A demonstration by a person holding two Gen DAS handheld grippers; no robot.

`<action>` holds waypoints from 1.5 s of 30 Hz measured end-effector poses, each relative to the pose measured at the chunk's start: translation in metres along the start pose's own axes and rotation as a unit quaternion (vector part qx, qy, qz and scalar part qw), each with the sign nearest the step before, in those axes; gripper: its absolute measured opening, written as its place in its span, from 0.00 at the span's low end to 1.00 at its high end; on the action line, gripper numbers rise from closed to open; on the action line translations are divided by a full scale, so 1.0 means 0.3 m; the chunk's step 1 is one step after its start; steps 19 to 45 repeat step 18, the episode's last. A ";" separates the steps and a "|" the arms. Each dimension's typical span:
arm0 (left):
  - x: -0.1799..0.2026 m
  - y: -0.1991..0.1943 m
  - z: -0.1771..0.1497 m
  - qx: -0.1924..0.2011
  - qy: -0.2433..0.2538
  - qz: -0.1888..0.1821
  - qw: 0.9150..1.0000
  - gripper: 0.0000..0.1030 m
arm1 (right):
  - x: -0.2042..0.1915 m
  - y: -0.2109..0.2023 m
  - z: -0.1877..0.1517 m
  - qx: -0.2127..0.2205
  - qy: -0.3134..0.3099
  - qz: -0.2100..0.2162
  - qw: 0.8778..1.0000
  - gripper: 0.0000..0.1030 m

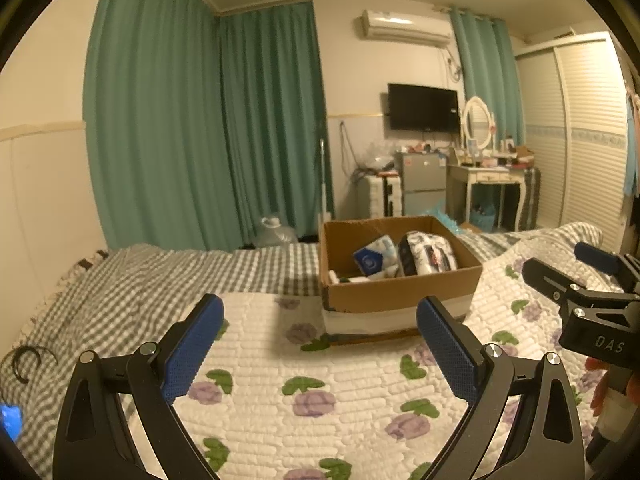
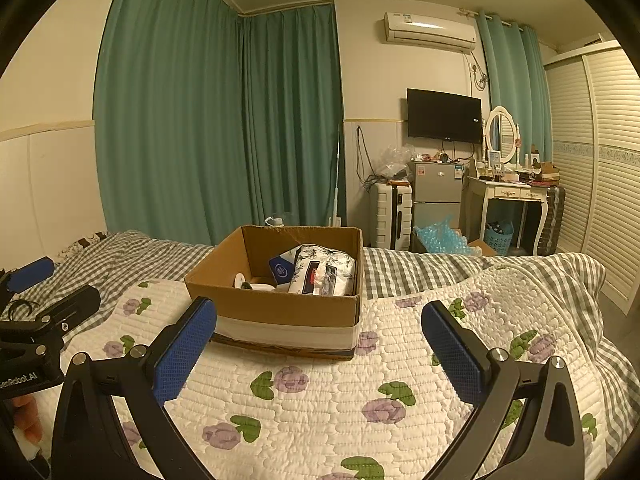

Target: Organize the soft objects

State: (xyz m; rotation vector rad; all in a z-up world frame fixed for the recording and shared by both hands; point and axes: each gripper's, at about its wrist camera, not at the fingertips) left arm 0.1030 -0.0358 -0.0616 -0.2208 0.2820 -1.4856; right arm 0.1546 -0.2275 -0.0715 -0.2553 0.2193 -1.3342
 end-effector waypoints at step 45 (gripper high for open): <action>0.004 -0.003 -0.005 -0.001 0.000 0.001 1.000 0.96 | -0.007 0.008 -0.008 -0.005 -0.001 0.000 1.000 1.00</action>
Point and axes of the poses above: each gripper's, at about its wrist camera, not at the fingertips, and y roughly the way its jaws point, x to its right, z to its top, and after that the axes turned 6 degrees about -z, right-handed
